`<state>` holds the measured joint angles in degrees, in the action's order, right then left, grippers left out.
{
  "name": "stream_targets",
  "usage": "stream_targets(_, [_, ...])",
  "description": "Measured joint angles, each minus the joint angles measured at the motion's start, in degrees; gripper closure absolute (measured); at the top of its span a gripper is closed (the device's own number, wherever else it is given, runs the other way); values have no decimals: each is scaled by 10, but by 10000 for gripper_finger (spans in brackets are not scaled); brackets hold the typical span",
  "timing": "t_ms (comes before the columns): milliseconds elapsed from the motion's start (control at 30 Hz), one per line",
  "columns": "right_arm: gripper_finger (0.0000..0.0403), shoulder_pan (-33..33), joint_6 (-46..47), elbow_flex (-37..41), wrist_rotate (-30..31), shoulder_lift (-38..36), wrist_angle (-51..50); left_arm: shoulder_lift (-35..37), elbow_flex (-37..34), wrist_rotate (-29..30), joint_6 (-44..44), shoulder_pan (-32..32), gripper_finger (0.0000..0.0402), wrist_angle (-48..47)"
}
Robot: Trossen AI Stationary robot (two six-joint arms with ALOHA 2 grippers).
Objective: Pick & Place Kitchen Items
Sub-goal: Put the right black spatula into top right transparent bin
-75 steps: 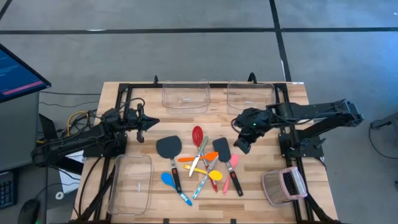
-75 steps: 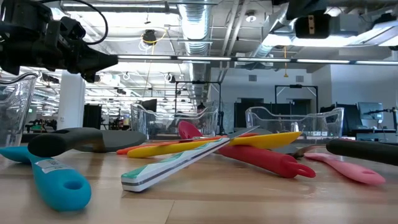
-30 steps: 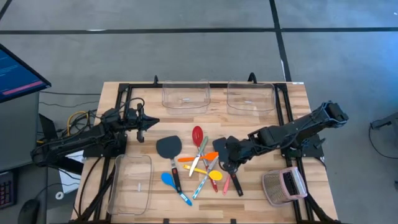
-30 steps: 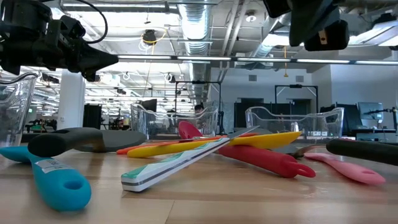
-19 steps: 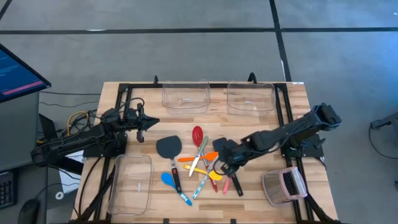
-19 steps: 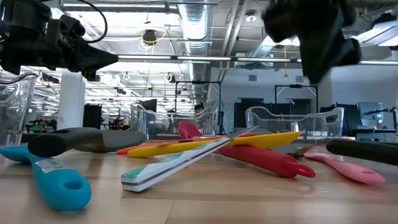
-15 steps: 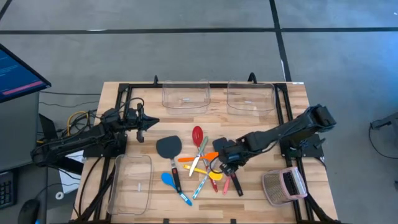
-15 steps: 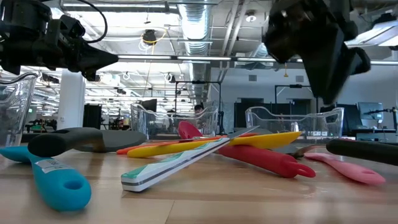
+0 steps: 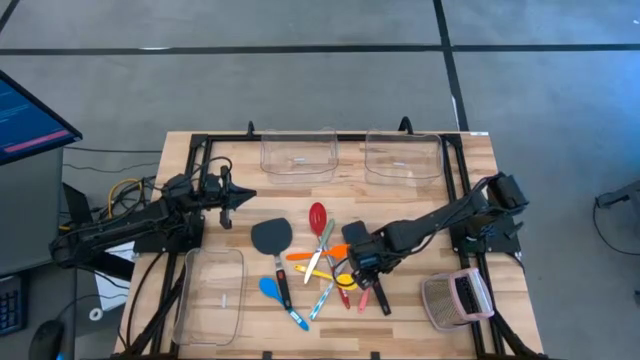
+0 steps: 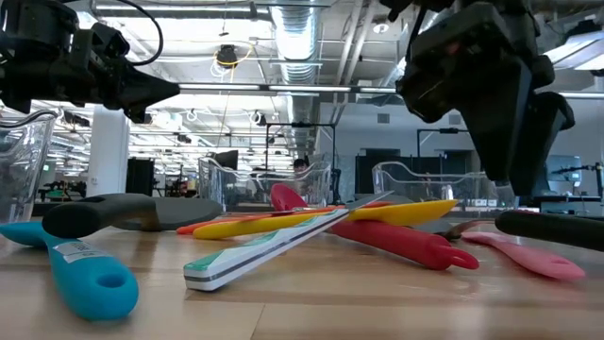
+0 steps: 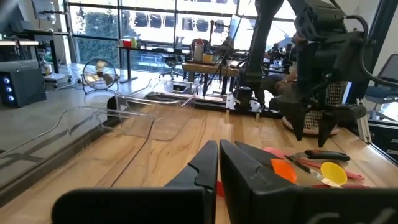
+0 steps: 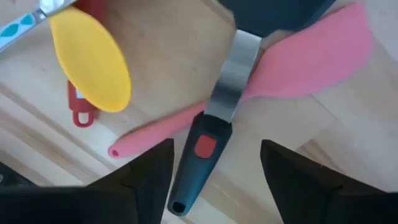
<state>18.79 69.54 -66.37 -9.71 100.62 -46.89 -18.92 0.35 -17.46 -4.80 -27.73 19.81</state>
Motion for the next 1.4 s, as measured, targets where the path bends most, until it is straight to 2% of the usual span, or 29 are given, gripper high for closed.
stream_targets(300, [172, 13, 5, 3, 11, 0, 8, 0, 0, 0, 0, 0, 394, -1])
stream_targets(700, [172, 62, 25, 4, 69, 0, 15, 0, 0, -1, -2, 0, 394, -1])
stream_targets(1000, [172, 87, 26, 4, 72, 0, 22, 0, 0, -3, -18, 0, 394, -4])
stream_targets(1400, [172, 91, 40, 15, 107, 0, 49, 0, 0, -3, -19, 0, 394, -8])
